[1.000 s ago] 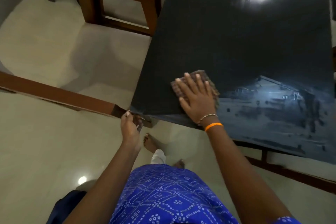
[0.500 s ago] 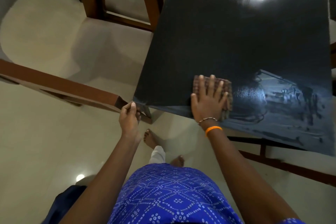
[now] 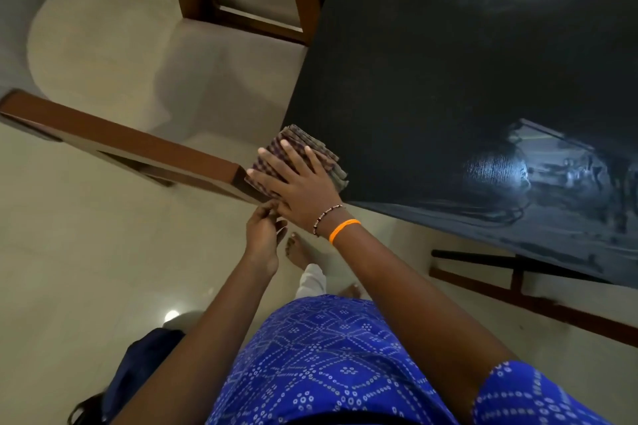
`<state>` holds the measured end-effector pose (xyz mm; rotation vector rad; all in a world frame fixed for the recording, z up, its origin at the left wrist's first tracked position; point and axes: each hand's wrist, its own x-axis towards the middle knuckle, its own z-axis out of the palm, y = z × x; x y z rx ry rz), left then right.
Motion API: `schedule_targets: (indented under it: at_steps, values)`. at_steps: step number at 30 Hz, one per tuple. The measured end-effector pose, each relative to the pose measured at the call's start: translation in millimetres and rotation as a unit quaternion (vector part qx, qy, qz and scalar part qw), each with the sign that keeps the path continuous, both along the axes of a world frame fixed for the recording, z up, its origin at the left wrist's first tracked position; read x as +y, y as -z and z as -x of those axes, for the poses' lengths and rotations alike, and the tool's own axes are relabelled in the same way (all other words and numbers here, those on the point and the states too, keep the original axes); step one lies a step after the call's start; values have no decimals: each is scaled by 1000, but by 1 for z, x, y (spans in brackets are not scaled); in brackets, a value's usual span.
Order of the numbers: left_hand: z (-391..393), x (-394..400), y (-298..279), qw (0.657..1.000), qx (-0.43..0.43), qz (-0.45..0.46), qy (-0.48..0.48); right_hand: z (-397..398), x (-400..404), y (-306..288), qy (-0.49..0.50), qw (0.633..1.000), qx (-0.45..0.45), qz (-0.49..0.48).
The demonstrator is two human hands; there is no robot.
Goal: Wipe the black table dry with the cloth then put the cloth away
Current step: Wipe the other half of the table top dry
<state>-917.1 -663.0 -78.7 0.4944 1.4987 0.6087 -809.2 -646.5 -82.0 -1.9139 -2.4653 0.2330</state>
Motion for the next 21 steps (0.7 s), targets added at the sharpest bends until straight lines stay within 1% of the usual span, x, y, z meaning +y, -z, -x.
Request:
schedule_targets:
  at_steps: [2,6,11,14,18,21]
  values:
    - [-7,-1,-2,1000,1,6,30,-16,-15,-2,5,1000,-7,-13]
    - [-26,-9,-8,992,-11,14,121,-60,-58,-7,35,999,-20,-22]
    - [-58,-20,-9,979,-9,44,199,-127,-128,1,121,990,-69,-37]
    - [-76,-28,-12,968,-5,48,248,-164,-169,-1,171,981,-89,-34]
    - [-87,-37,-20,953,-6,28,302,-207,-218,-6,254,964,-80,1]
    - [-88,-42,-24,934,12,0,358,-235,-248,-10,348,937,-23,26]
